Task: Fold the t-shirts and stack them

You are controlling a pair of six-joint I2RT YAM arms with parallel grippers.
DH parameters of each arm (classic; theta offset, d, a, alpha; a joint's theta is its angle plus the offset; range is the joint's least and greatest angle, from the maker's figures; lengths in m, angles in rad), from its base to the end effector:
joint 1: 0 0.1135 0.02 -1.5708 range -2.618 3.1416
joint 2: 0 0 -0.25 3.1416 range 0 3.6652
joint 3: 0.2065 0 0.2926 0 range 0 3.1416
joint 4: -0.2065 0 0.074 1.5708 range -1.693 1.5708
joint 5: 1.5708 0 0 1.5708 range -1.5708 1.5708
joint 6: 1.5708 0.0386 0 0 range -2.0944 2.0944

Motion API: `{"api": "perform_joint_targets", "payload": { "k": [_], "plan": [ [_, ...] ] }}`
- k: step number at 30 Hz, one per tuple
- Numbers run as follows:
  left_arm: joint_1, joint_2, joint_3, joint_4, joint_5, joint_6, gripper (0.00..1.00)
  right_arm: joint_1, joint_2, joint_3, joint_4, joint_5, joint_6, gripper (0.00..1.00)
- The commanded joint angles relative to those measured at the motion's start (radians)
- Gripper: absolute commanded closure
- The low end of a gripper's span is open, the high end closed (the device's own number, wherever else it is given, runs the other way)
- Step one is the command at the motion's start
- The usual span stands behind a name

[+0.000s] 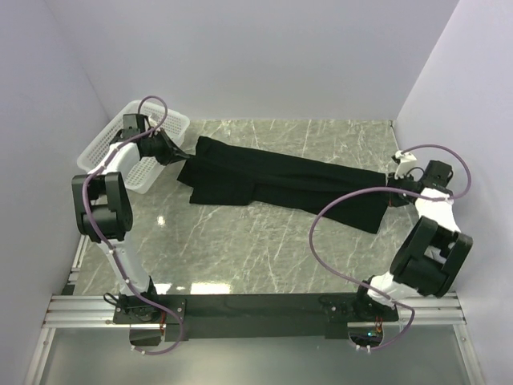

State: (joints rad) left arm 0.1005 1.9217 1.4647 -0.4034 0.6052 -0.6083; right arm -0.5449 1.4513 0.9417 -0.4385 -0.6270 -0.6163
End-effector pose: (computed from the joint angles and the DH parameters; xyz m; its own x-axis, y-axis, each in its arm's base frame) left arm 0.4583 0.0241 0.1956 -0.7828 -0.5513 -0.2887 -0.1958 0.6585 -0.7266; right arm 0.2947 -0.1521 0.1889 -0.6403 -0.1592 -0.7514 -0.2978 0.9532 0.0518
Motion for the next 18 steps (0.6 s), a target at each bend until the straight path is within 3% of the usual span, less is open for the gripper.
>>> {"api": "perform_joint_targets", "payload": {
  "k": [1,6,18],
  "plan": [
    [0.004,0.022,0.069,0.031,-0.009,-0.013,0.99,0.04,0.069,0.078,0.121,0.108,0.02,0.97],
    [-0.004,0.071,0.126,0.023,-0.008,-0.022,0.99,0.095,0.115,0.098,0.11,0.15,-0.056,0.95],
    [-0.015,0.137,0.184,0.026,-0.016,-0.05,0.99,0.095,0.202,0.146,0.127,0.222,0.052,0.92]
  ]
}}
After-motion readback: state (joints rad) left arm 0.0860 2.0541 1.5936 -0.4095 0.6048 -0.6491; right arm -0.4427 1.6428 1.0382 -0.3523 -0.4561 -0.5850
